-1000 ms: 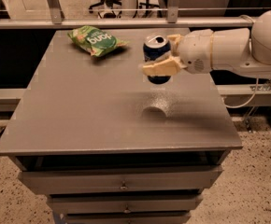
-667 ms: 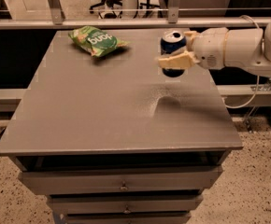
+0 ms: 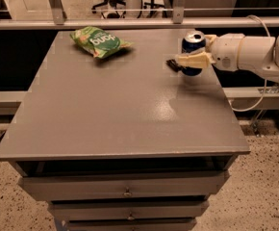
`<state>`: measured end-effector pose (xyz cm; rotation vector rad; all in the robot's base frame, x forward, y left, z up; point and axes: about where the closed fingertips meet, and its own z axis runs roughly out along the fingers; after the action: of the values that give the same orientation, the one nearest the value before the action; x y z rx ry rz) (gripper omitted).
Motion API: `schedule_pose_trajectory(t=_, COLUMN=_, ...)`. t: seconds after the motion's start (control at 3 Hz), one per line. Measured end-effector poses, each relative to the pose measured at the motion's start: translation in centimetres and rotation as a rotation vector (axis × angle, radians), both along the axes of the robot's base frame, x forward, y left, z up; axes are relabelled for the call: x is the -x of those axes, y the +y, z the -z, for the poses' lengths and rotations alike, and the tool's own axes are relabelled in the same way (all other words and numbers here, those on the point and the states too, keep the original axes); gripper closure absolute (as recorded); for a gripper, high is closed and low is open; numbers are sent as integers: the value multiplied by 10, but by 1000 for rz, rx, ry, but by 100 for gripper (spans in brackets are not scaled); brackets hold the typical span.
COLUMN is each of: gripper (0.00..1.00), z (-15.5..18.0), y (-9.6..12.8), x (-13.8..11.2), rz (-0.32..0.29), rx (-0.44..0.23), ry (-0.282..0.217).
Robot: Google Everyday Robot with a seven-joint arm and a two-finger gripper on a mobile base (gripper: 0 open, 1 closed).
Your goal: Move pepsi can near rxbar chocolate
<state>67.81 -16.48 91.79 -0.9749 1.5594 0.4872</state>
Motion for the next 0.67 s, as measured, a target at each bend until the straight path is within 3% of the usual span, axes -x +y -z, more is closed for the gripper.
schedule_pose_trajectory(t=0.33, gripper=87, z=14, y=-23, x=-13, rz=55, rx=-1, ry=28)
schedule_pose_trajectory(t=0.67, gripper=55, z=29, y=-41, x=-21, rz=92, rx=-19, ry=47)
